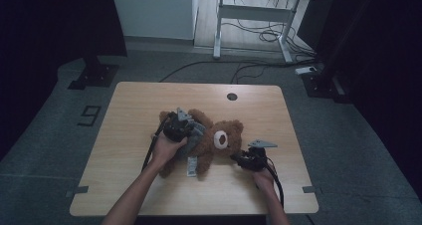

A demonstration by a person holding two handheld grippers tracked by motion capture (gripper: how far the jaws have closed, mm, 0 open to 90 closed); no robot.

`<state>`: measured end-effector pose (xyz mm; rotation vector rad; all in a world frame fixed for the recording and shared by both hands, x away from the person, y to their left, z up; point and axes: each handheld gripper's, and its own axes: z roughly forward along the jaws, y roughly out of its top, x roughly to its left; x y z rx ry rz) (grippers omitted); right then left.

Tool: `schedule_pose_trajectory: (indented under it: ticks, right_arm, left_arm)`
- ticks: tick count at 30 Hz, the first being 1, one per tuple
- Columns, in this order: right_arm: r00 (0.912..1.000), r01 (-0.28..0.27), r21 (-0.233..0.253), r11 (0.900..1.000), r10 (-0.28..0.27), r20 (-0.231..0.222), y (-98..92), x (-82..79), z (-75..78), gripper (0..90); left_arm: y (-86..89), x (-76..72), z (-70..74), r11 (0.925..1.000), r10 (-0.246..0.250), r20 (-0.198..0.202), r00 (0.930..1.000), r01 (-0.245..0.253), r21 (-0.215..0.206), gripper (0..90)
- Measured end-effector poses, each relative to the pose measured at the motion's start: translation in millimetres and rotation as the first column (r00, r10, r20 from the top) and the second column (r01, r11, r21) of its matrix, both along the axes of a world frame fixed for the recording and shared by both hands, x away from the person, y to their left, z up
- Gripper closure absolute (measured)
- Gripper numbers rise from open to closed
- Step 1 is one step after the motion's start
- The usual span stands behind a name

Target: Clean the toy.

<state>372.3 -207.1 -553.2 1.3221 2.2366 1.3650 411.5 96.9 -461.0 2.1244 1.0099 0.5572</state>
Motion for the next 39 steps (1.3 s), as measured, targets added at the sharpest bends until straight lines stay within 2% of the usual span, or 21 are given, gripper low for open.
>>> schedule_pose_trajectory:
  ticks: [2, 4, 7, 8, 11, 13, 15, 18, 20, 22, 24, 26, 30, 33, 34, 36, 37, 39]
  right_arm:
    - [0.9999, -0.01, -0.002, 1.0, 0.01, -0.004, -1.1, -3.0, 0.1, 45.3]
    - [0.9998, -0.017, 0.002, 1.0, 0.017, -0.005, -2.3, -5.5, 2.4, 37.8]
    - [0.9988, -0.001, 0.025, 1.0, -0.001, 0.049, -6.1, -13.6, 14.8, 27.9]
    - [0.9974, 0.013, 0.049, 0.999, -0.016, 0.07, -7.9, -16.2, 21.5, 24.2]
    - [0.9948, 0.018, 0.092, 0.996, -0.027, 0.098, -5.9, -17.4, 35.8, 14.8]
    - [0.9929, 0.019, 0.098, 0.995, -0.03, 0.115, -0.6, -16.4, 43.2, 13.1]
    - [0.9937, 0.018, 0.098, 0.995, -0.029, 0.109, 8.7, -13.2, 48.1, 8.7]
    - [0.9979, 0.001, 0.081, 0.997, -0.006, 0.064, 27.4, -6.4, 47.9, 0.5]
    - [0.9968, 0.02, 0.009, 1.0, -0.021, 0.078, 40.2, -3.3, 44.4, 0.0]
    - [0.9963, 0.028, -0.021, 0.999, -0.026, 0.081, 45.4, -1.8, 39.7, 0.0]
    - [0.9955, 0.015, -0.045, 0.999, -0.011, 0.094, 45.8, -2.7, 34.7, 5.1]
    - [0.9942, 0.004, -0.036, 0.999, 0.0, 0.108, 43.2, -5.9, 32.2, 11.1]
    - [0.9895, -0.014, -0.018, 1.0, 0.016, 0.144, 38.6, -13.9, 27.4, 19.6]
    - [0.9861, -0.021, 0.0, 1.0, 0.02, 0.165, 37.0, -17.4, 25.0, 22.0]
    - [0.9844, -0.027, 0.003, 1.0, 0.026, 0.174, 36.5, -18.7, 23.8, 22.6]
    - [0.9835, -0.045, -0.001, 0.999, 0.044, 0.175, 34.3, -19.1, 24.2, 23.0]
    - [0.9836, -0.05, 0.003, 0.999, 0.049, 0.174, 33.0, -19.2, 24.4, 23.2]
    - [0.9829, -0.061, 0.003, 0.998, 0.059, 0.174, 30.9, -21.2, 23.7, 23.3]
  left_arm:
    - [4.1, -7.1, -2.7, 0.9998, -0.008, 0.002, 1.0, 0.008, -0.02, 80.7]
    - [5.9, -16.0, -6.4, 0.9997, -0.017, 0.025, 0.9995, 0.018, -0.018, 80.8]
    - [6.2, -28.7, -10.4, 0.9994, -0.03, 0.057, 0.998, 0.03, -0.013, 81.0]
    - [6.6, -30.4, -10.8, 0.9994, -0.03, 0.058, 0.9979, 0.031, -0.015, 81.0]
    - [12.0, -37.4, -13.1, 0.9972, -0.034, 0.047, 0.9983, 0.037, -0.066, 81.0]
    - [15.7, -40.0, -14.1, 0.9946, -0.036, 0.036, 0.9987, 0.039, -0.096, 80.9]
    - [17.3, -43.1, -15.9, 0.9919, -0.035, 0.032, 0.9989, 0.038, -0.121, 81.0]
    - [18.0, -47.0, -17.8, 0.9907, -0.037, 0.037, 0.9986, 0.041, -0.13, 81.0]
    - [18.8, -48.2, -18.2, 0.9901, -0.042, 0.034, 0.9986, 0.046, -0.132, 81.0]
    - [20.1, -48.9, -18.7, 0.9876, -0.046, 0.027, 0.9986, 0.05, -0.149, 80.9]
    - [21.6, -49.2, -18.2, 0.9853, -0.05, 0.019, 0.9986, 0.052, -0.162, 80.8]
    - [22.9, -49.8, -16.3, 0.9819, -0.049, 0.012, 0.9987, 0.051, -0.182, 80.5]
    - [22.9, -50.9, 1.6, 0.9724, -0.052, -0.007, 0.9986, 0.049, -0.228, 80.3]
    - [6.2, -53.5, 18.3, 0.9622, -0.108, 0.007, 0.9942, 0.106, -0.251, 80.3]
    - [0.4, -53.7, 21.6, 0.9609, -0.119, 0.016, 0.9928, 0.119, -0.25, 80.3]
    - [-18.0, -52.2, 29.1, 0.9594, -0.144, 0.038, 0.9888, 0.149, -0.239, 80.2]
    - [-32.6, -49.3, 33.6, 0.9575, -0.161, 0.047, 0.9858, 0.168, -0.235, 80.1]
    - [-48.1, -44.9, 36.8, 0.953, -0.183, 0.052, 0.9818, 0.19, -0.236, 80.1]
